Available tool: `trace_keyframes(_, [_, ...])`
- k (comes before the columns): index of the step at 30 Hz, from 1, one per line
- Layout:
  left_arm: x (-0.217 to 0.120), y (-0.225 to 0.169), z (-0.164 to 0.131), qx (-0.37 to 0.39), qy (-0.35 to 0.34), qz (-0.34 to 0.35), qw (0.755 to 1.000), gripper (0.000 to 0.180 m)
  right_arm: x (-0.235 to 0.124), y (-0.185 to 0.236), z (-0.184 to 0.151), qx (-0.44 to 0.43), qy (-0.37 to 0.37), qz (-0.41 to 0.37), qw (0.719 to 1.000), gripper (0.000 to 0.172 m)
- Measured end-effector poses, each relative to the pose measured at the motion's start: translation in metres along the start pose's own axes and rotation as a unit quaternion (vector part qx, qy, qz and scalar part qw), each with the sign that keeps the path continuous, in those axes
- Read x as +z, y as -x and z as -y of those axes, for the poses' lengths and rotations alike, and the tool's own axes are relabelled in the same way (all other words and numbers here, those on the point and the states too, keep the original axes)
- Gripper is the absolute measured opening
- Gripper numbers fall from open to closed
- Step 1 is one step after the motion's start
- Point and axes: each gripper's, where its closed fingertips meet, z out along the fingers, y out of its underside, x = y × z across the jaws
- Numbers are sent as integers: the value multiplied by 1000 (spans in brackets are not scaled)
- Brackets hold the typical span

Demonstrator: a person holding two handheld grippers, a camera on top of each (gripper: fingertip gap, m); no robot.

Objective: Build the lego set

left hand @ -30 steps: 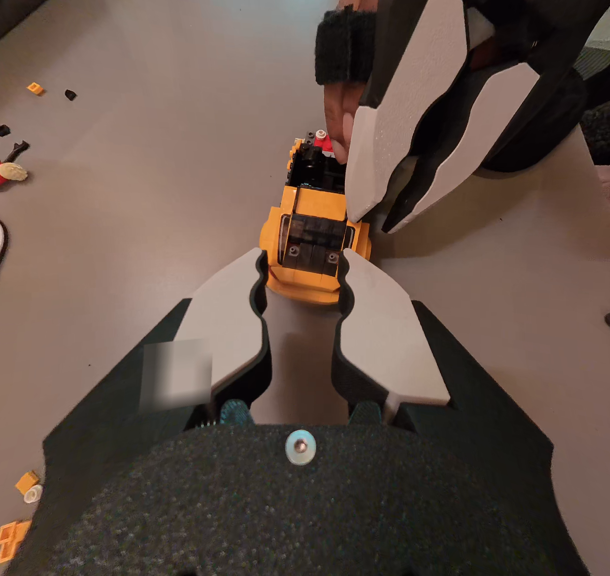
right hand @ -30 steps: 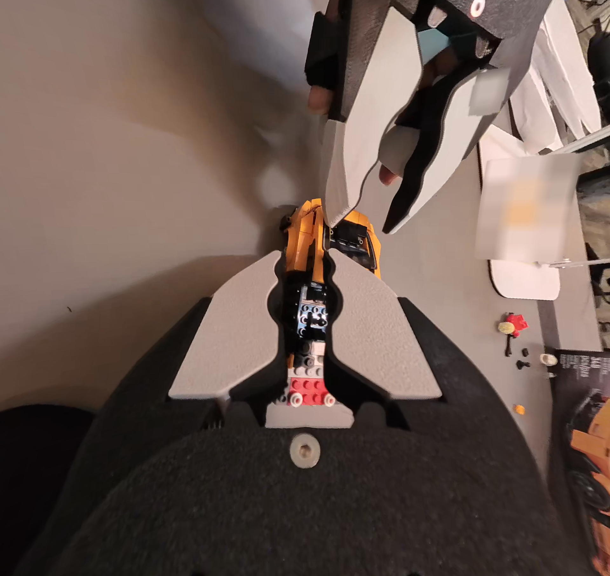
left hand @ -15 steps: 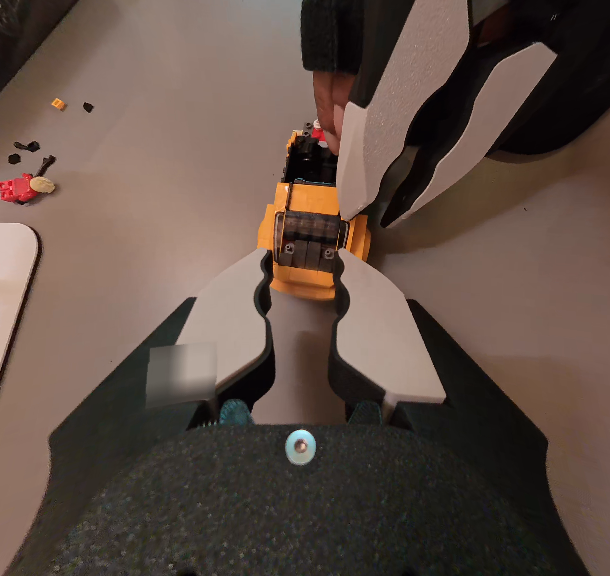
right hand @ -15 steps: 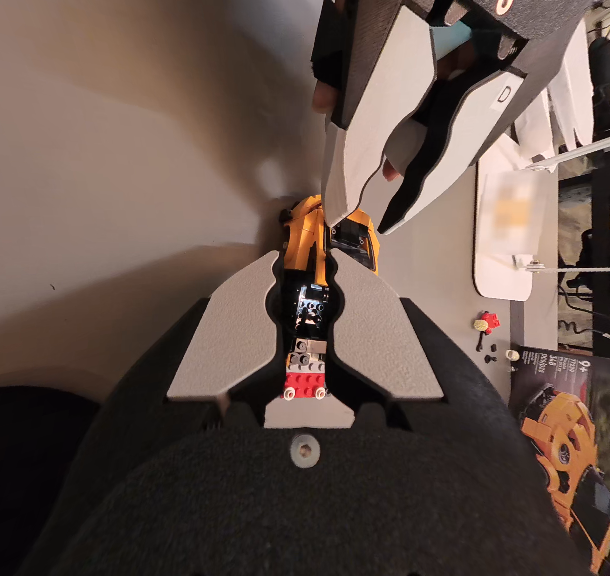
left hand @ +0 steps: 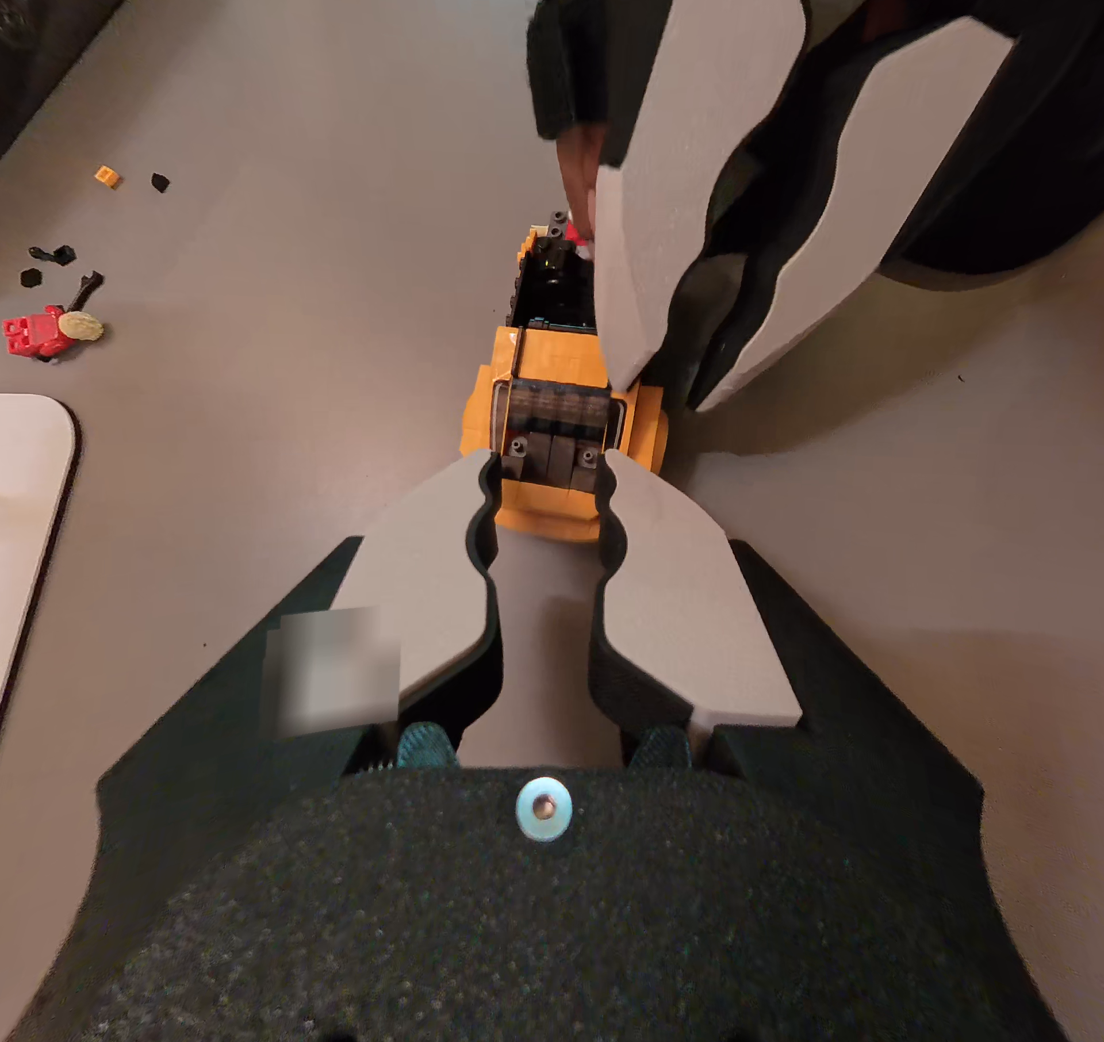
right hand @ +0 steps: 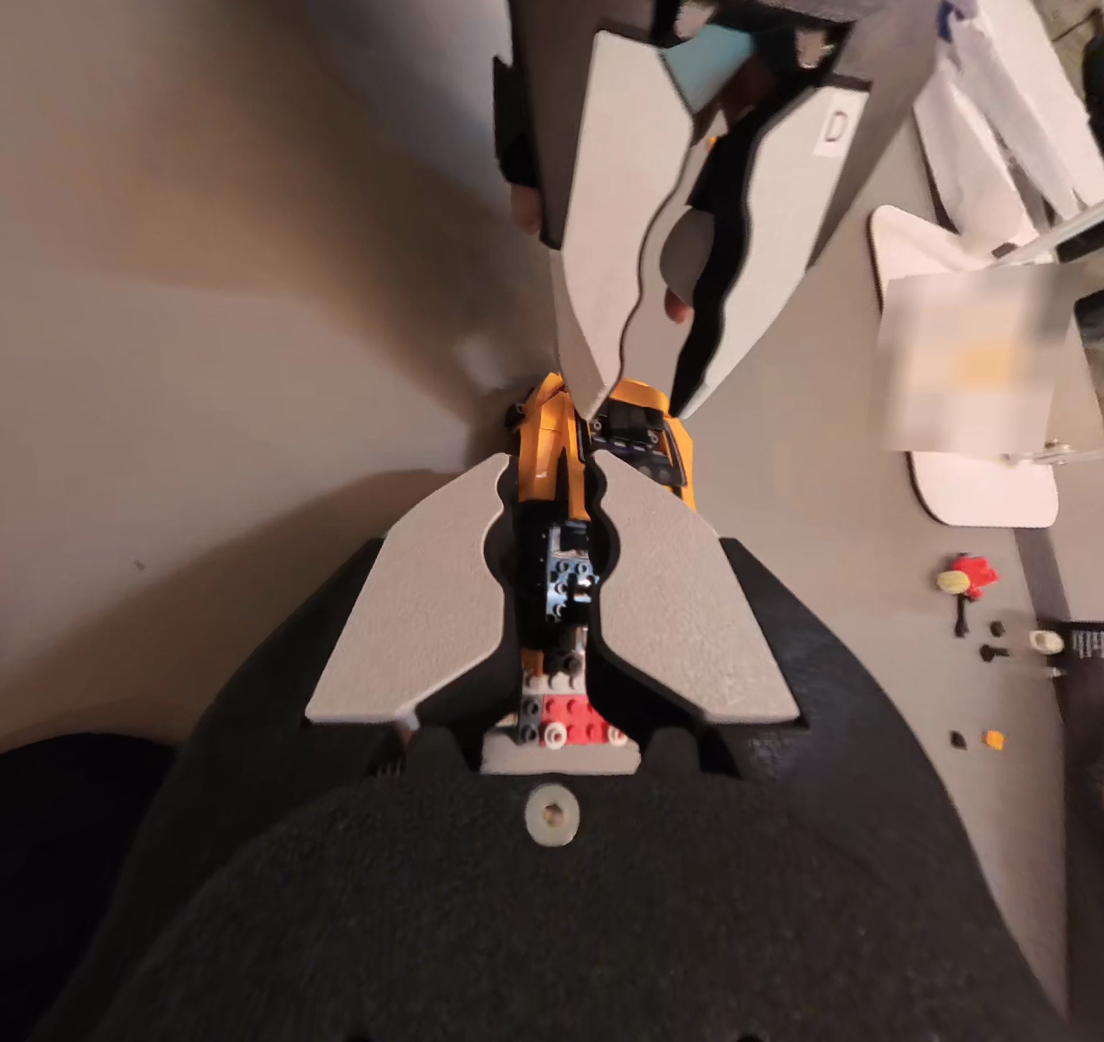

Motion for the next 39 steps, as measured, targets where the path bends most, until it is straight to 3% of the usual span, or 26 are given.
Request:
trace_keyframes(8, [1,0,0,-4,10,3,1000,28,-8,-8,-10,-23,54,-19,998,4])
trace_keyframes(22, [2,-9,1,-27,21,-19,999,8,-6,-10,-14,9,169,74,983,1])
trace_keyframes(34, [4,-6,2,-23,6,-6,1000,5,-4,-11,-12,38,171,93,980,1])
trace_keyframes(39, [-11,-1,9,-21,-6,8,1000,10,-10,-14,-9,50,160,97,981,8])
